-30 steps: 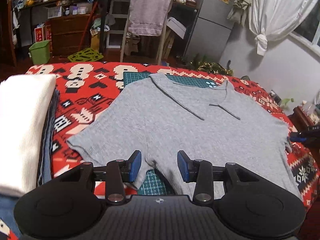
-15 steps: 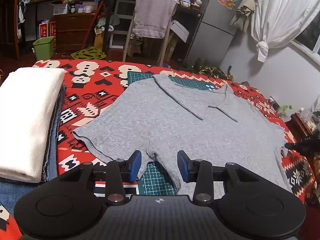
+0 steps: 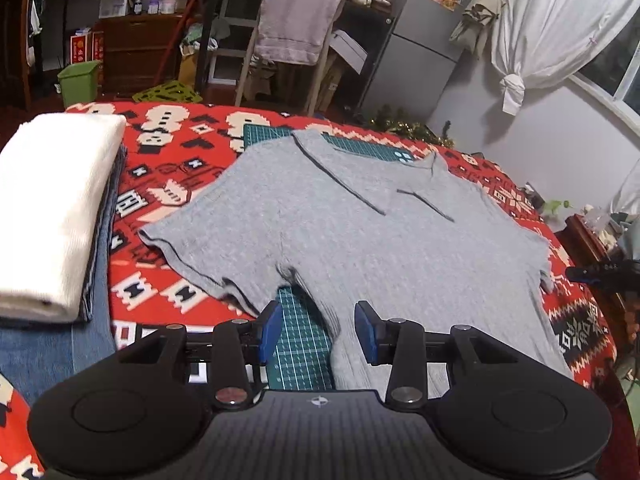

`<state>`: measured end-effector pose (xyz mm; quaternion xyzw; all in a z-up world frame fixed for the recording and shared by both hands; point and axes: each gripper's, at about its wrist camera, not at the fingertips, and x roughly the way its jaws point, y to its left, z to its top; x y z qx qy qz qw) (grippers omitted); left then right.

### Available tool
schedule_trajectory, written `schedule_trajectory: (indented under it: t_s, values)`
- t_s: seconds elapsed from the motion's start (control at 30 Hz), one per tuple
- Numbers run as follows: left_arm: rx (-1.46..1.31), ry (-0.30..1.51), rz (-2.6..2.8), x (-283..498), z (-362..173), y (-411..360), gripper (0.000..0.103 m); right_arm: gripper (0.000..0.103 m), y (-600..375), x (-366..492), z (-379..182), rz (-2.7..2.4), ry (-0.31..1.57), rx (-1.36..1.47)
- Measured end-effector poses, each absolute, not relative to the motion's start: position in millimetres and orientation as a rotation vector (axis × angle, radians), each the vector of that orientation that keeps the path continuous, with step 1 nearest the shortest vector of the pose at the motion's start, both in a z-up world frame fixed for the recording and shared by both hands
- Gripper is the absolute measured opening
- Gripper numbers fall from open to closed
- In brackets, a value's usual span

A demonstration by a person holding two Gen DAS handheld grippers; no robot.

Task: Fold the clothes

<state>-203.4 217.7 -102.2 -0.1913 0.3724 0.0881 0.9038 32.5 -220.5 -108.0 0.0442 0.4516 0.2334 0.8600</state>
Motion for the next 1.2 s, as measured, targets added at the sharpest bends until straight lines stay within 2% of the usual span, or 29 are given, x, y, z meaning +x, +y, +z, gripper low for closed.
schedule_trajectory:
  t_s: [0.17,0.3,0.5,0.57,0.6,0.63,0.67,0.73,1.1,1.2]
  values:
    - [-0.39,0.809,0.181,-204,-114,207,0.039,0.015,-198,-16,-116,0.55,0.931,0.0]
    - [-0.359,0.845,0.179,-202,-125,197,0.038,0.015,-193,-37,-124,0.563,0.939,0.073]
    - [-0.422,0.808,0.208,-183,-138,206,0.038,0.015,-197,-50,-130,0.554,0.958,0.169]
    - [-0.504,0.794,0.225,-177,-144,215,0.032,0.016,-199,-51,-131,0.549,0.956,0.178]
    - [-0.553,0.792,0.236,-174,-148,221,0.024,0.016,-200,-51,-130,0.547,0.956,0.182]
    - [-0.589,0.787,0.245,-173,-150,225,0.01,0.016,-201,-52,-130,0.546,0.956,0.185]
    - [-0.617,0.779,0.251,-172,-152,227,0.004,0.016,-203,-52,-129,0.544,0.956,0.187]
    - [-0.644,0.761,0.253,-174,-153,230,0.0,0.017,-205,-53,-128,0.538,0.957,0.19]
    - [-0.488,0.772,0.276,-191,-146,225,0.001,0.02,-201,-55,-129,0.524,0.957,0.142]
    - [-0.527,0.79,0.259,-189,-148,223,0.01,0.02,-200,-59,-125,0.518,0.939,0.09]
